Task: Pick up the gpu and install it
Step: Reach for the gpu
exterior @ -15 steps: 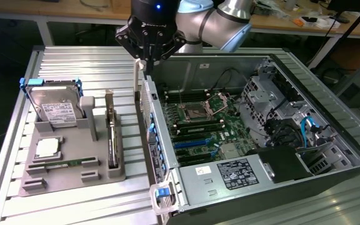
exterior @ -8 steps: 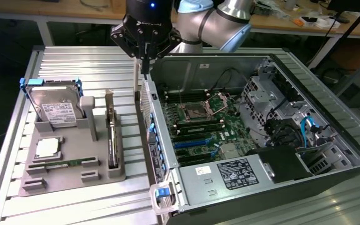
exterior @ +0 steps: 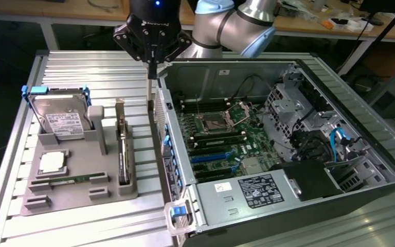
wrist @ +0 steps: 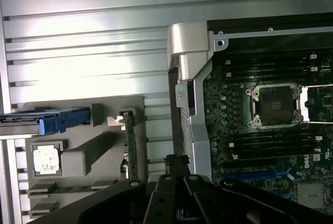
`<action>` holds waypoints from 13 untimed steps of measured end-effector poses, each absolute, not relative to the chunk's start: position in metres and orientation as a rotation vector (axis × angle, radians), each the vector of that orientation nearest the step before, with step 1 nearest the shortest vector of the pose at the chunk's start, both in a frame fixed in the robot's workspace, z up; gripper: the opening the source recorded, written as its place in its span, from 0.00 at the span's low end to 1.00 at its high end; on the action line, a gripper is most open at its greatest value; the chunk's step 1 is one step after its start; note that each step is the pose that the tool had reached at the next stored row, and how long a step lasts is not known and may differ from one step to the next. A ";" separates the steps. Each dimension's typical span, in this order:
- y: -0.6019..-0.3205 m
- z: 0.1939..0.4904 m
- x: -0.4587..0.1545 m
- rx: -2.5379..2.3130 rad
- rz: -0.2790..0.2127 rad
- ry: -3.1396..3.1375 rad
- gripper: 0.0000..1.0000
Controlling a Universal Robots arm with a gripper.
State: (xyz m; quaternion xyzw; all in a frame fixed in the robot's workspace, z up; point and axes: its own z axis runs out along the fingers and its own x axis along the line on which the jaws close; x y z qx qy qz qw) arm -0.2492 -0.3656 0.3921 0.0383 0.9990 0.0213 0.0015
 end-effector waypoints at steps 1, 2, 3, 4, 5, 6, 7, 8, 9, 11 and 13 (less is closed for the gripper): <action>-0.365 0.392 -0.250 0.120 0.067 3.136 0.11; -0.365 0.392 -0.252 0.121 0.067 3.136 0.11; -0.364 0.392 -0.254 0.121 0.067 3.136 0.11; -0.364 0.392 -0.256 0.121 0.067 3.136 0.11; -0.364 0.392 -0.258 0.121 0.067 3.136 0.11; -0.364 0.392 -0.260 0.121 0.067 3.136 0.11; -0.364 0.392 -0.262 0.121 0.067 3.136 0.11; -0.364 0.392 -0.264 0.121 0.067 3.136 0.11; -0.364 0.392 -0.266 0.121 0.067 3.136 0.11; -0.364 0.392 -0.268 0.121 0.067 3.136 0.11; -0.364 0.392 -0.271 0.121 0.067 3.136 0.11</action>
